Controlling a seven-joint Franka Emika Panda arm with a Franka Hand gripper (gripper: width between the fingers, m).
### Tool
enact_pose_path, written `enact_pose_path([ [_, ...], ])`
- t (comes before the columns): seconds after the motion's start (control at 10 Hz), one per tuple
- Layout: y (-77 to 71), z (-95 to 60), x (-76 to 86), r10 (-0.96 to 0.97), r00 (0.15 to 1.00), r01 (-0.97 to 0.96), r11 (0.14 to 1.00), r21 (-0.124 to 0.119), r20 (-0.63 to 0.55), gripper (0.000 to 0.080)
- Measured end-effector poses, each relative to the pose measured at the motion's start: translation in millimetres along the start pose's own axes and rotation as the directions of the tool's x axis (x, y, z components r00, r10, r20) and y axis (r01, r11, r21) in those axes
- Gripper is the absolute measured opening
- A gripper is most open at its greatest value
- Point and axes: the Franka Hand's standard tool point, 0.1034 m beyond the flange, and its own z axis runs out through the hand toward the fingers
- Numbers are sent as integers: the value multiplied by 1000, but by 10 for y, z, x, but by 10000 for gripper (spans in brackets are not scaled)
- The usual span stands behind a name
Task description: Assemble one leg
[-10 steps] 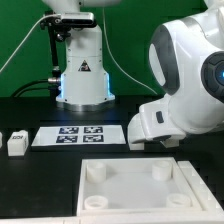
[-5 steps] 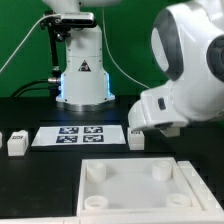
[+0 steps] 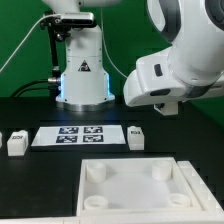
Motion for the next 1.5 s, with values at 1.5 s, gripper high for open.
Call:
enact_pose_path([
  [1.5, 863, -1303, 415, -150, 576, 96, 989, -116, -804, 292],
])
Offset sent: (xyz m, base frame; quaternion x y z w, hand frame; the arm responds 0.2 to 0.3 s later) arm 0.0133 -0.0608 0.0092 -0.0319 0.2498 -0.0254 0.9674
